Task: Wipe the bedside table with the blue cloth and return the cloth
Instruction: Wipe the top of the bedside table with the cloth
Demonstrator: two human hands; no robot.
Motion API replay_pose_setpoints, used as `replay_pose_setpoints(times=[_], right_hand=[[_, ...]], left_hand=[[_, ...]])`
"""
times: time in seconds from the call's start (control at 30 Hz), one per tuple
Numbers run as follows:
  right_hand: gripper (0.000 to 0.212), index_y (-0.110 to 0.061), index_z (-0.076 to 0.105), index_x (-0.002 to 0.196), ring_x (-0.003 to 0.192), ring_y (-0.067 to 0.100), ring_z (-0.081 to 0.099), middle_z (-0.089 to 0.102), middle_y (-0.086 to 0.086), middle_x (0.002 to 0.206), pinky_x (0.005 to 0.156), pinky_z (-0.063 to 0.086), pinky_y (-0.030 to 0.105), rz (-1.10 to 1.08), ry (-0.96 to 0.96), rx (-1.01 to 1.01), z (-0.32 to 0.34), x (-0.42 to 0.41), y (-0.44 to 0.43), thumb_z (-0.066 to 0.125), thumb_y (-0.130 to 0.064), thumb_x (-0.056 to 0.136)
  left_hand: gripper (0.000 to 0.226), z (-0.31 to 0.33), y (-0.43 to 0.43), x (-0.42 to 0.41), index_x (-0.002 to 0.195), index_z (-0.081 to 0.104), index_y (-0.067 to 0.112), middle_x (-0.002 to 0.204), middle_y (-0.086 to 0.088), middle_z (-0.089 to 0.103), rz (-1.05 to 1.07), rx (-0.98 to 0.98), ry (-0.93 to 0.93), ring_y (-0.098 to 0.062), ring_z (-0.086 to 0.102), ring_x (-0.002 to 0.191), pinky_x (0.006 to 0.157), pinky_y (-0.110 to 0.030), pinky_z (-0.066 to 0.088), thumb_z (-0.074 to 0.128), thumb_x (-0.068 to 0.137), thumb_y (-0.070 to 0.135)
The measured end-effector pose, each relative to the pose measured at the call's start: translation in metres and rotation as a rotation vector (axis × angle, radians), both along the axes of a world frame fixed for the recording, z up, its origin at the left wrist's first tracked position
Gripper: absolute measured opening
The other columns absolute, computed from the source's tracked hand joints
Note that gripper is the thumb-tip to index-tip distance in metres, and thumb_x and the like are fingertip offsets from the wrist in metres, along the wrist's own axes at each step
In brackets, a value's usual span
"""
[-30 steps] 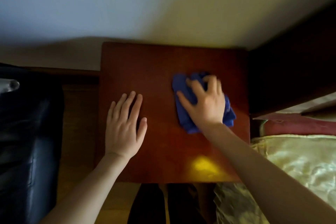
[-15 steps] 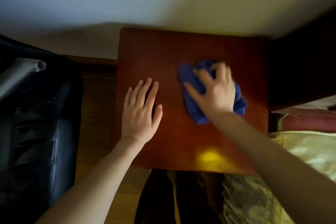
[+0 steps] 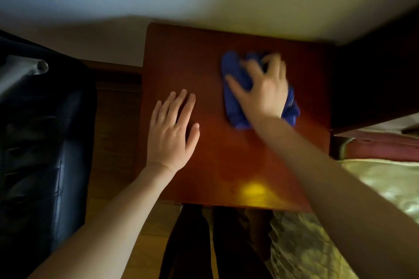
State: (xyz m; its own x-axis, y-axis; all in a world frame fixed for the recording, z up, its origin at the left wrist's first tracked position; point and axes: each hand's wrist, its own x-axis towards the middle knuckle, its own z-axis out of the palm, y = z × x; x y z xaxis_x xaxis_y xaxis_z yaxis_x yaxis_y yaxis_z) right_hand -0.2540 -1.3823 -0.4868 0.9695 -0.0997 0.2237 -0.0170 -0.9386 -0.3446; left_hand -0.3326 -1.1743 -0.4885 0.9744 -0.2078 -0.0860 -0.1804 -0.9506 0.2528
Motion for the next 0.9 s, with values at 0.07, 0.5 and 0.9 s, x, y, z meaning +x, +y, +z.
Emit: replay_pose_setpoints(times=[0.07, 0.5, 0.9], right_hand=[[0.043, -0.018, 0.07, 0.111, 0.093, 0.037, 0.054, 0.057, 0.019, 0.106, 0.073, 0.048, 0.043, 0.19, 0.047, 0.013, 0.002, -0.072, 0.006, 0.065, -0.053, 0.087], [0.042, -0.021, 0.07, 0.104, 0.096, 0.033, 0.054, 0.057, 0.015, 0.106, 0.068, 0.05, 0.041, -0.155, -0.012, -0.013, -0.003, -0.005, -0.003, 0.063, -0.057, 0.085], [0.038, -0.019, 0.073, 0.103, 0.088, 0.035, 0.052, 0.052, 0.016, 0.103, 0.068, 0.048, 0.041, 0.106, 0.017, 0.024, -0.009, -0.106, -0.016, 0.067, -0.052, 0.084]], left_hand=[[0.057, 0.001, 0.0, -0.001, 0.151, 0.033, 0.017, 0.157, -0.009, 0.036, 0.002, -0.014, 0.001, -0.028, 0.029, 0.146, 0.121, -0.045, 0.017, 0.041, 0.098, 0.037], [0.056, -0.002, 0.0, -0.001, 0.151, 0.033, 0.018, 0.157, -0.009, 0.036, -0.002, -0.018, -0.016, -0.029, 0.028, 0.147, 0.122, -0.046, 0.016, 0.039, 0.099, 0.039], [0.057, -0.001, -0.001, -0.004, 0.152, 0.03, 0.017, 0.158, -0.008, 0.034, 0.004, -0.024, 0.001, -0.027, 0.025, 0.148, 0.122, -0.047, 0.017, 0.039, 0.099, 0.036]])
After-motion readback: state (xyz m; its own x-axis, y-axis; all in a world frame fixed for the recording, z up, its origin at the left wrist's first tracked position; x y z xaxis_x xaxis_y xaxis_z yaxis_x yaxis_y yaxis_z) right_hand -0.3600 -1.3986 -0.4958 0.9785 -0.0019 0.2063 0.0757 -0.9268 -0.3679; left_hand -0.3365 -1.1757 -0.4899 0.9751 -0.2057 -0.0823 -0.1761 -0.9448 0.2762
